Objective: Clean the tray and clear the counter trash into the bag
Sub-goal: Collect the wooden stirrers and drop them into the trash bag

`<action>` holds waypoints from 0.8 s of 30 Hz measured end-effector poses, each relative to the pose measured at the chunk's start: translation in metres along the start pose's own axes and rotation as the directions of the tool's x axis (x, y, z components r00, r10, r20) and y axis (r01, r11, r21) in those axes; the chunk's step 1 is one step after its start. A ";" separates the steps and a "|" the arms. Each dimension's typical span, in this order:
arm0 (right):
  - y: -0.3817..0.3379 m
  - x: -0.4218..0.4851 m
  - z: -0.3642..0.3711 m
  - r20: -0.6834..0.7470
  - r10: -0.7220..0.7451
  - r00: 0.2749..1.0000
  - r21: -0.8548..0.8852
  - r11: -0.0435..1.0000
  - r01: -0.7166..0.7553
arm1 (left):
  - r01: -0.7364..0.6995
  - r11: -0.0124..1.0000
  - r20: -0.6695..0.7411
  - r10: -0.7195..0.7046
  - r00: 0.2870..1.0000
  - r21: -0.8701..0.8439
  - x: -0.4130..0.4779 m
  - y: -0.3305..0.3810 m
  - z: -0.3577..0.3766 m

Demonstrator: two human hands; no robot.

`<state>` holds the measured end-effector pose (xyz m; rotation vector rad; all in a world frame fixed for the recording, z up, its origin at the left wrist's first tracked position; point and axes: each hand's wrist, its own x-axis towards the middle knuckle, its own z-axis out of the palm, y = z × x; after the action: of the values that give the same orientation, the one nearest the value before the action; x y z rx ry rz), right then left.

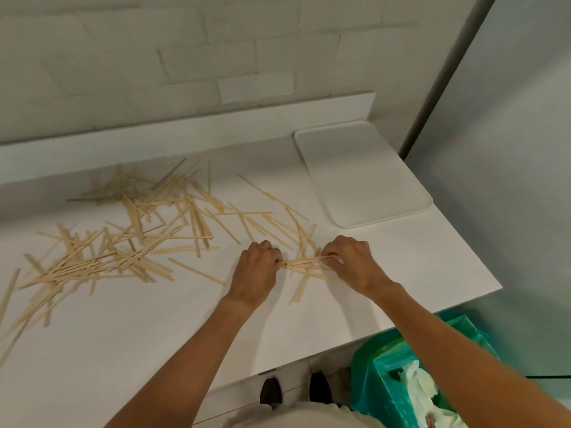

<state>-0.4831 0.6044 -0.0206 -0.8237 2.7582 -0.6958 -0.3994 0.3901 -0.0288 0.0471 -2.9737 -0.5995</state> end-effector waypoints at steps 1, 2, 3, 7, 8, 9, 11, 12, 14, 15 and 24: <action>0.002 0.000 0.000 0.002 -0.008 1.000 -0.014 1.000 0.008 | 0.005 1.000 0.003 -0.005 1.000 0.010 0.000 0.000 -0.001; 0.004 0.001 0.000 0.003 -0.013 1.000 -0.028 1.000 0.014 | 0.014 1.000 0.006 -0.014 1.000 0.013 0.000 -0.001 -0.001; 0.006 0.002 0.001 0.003 -0.021 1.000 -0.039 0.999 0.021 | 0.023 1.000 0.008 -0.023 1.000 0.010 0.000 -0.001 -0.002; 0.011 0.003 0.001 -0.015 -0.064 0.998 -0.028 0.998 0.063 | 0.037 0.998 -0.006 -0.037 0.999 -0.054 -0.002 -0.003 -0.007; 0.011 0.004 0.000 -0.018 -0.077 0.997 -0.010 0.997 0.077 | 0.043 0.997 -0.007 -0.044 0.999 -0.070 -0.003 -0.004 -0.009; 0.012 0.005 -0.001 -0.016 -0.089 0.996 0.024 0.996 0.090 | 0.053 0.996 -0.011 -0.054 0.998 -0.078 -0.004 -0.005 -0.011; 0.014 0.006 -0.002 0.004 -0.114 0.994 0.115 0.987 0.112 | 0.079 0.995 -0.020 -0.080 0.997 -0.067 -0.003 -0.008 -0.014; 0.014 0.007 -0.003 0.018 -0.127 0.992 0.149 0.981 0.123 | 0.091 0.995 -0.019 -0.092 0.996 -0.052 -0.003 -0.010 -0.016; 0.013 0.007 -0.003 0.054 -0.148 0.987 0.199 0.971 0.135 | 0.099 0.995 0.000 -0.099 0.995 -0.021 -0.002 -0.013 -0.019; 0.012 0.007 -0.003 0.072 -0.158 0.985 0.216 0.966 0.140 | 0.094 0.996 0.013 -0.094 0.996 -0.003 -0.001 -0.015 -0.021; 0.013 0.002 0.007 0.212 -0.282 0.936 0.128 0.957 0.260 | 0.066 0.984 0.069 -0.055 0.996 -0.166 0.007 -0.042 -0.040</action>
<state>-0.4884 0.6102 -0.0328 -1.1962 2.4114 -0.7246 -0.4011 0.3352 -0.0080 0.1069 -2.9795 -0.8728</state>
